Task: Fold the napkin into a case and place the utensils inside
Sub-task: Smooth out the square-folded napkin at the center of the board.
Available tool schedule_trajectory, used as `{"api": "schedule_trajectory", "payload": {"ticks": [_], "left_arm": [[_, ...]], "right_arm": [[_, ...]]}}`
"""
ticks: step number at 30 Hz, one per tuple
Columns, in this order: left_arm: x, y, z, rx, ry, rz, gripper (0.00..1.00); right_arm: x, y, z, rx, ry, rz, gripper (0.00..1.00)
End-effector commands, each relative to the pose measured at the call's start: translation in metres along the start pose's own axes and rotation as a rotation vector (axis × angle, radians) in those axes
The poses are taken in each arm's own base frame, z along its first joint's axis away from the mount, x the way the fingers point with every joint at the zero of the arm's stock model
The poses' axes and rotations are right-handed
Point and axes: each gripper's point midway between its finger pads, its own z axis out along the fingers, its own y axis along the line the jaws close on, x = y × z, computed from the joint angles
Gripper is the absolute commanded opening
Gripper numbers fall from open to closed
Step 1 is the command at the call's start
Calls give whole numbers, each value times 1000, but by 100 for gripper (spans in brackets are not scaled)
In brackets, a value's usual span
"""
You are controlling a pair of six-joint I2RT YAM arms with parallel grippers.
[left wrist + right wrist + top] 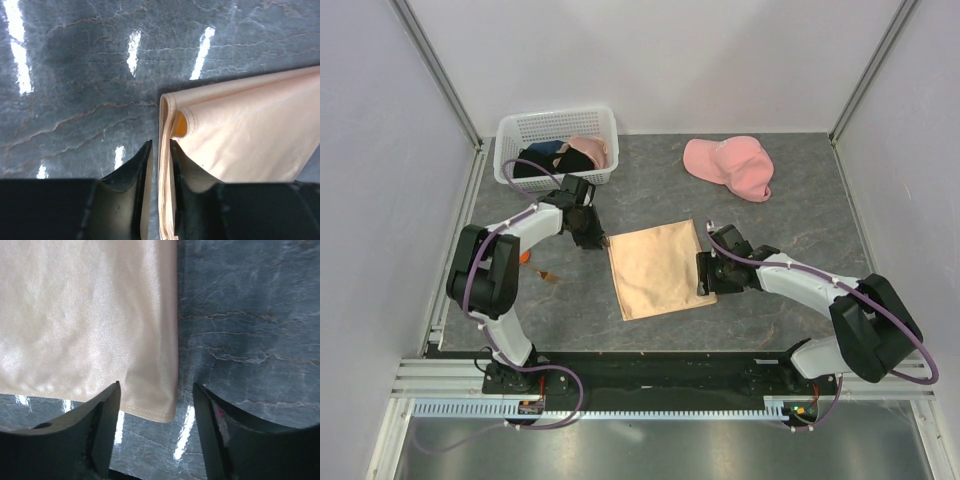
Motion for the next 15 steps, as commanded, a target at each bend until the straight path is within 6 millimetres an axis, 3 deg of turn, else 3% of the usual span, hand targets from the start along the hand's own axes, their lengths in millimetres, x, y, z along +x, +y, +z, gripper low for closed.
{"api": "schedule_trajectory", "payload": {"ticks": [1, 5, 8, 13, 15], "left_arm": [[-15, -9, -27, 28, -93, 51, 35], [-18, -20, -20, 66, -69, 52, 40], [-21, -22, -5, 65, -42, 46, 40], [-22, -24, 6, 70, -25, 38, 40], [-22, -21, 8, 56, -27, 36, 40]], "right_arm": [[-38, -1, -24, 55, -98, -51, 71], [-59, 4, -37, 80, -129, -77, 81], [-72, 27, -42, 21, -150, -82, 82], [-70, 99, -42, -188, -152, -89, 77], [-61, 118, -34, -240, -121, -87, 73]]}}
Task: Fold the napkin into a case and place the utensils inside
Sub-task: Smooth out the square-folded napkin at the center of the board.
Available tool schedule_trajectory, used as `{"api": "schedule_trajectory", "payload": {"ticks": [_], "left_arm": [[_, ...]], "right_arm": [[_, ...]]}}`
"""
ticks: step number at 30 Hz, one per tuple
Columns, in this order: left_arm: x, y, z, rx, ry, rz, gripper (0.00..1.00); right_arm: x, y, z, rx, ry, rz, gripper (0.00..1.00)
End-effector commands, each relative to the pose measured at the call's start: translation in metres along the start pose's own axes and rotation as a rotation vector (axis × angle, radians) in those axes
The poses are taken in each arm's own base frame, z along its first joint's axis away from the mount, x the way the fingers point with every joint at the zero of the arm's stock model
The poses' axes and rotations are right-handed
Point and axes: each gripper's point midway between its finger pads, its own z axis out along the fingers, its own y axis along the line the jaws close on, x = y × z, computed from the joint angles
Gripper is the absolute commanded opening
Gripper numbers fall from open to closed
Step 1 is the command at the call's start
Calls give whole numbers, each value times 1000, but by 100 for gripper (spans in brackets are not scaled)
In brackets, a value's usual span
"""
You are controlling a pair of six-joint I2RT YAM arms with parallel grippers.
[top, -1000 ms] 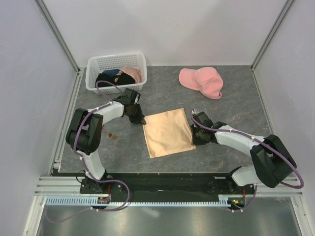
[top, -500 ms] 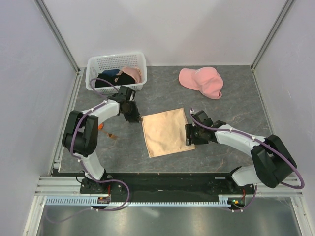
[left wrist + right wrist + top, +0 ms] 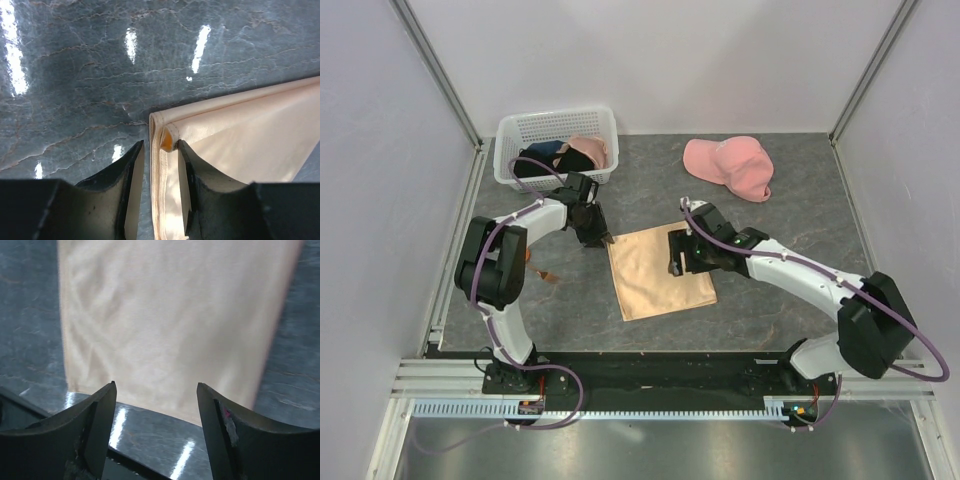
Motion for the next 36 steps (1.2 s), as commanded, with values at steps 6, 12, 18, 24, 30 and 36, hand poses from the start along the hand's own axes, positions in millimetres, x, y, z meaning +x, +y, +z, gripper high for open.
{"api": "schedule_trajectory", "payload": {"ticks": [6, 12, 18, 24, 30, 36], "left_arm": [[-9, -6, 10, 13, -7, 25, 34], [-5, 3, 11, -17, -11, 14, 21], [0, 8, 13, -33, -2, 5, 10], [0, 9, 13, -31, -4, -2, 6], [-3, 6, 9, -26, -13, 0, 6], [-9, 6, -17, -41, -77, 31, 27]], "right_arm": [[24, 105, 29, -286, 71, 20, 65], [44, 132, 46, -329, 115, 8, 56], [54, 157, 55, -364, 138, -6, 44], [63, 169, 61, -378, 153, -6, 33], [81, 169, 75, -377, 190, 14, 30], [64, 163, 56, -349, 148, -28, 35]]}}
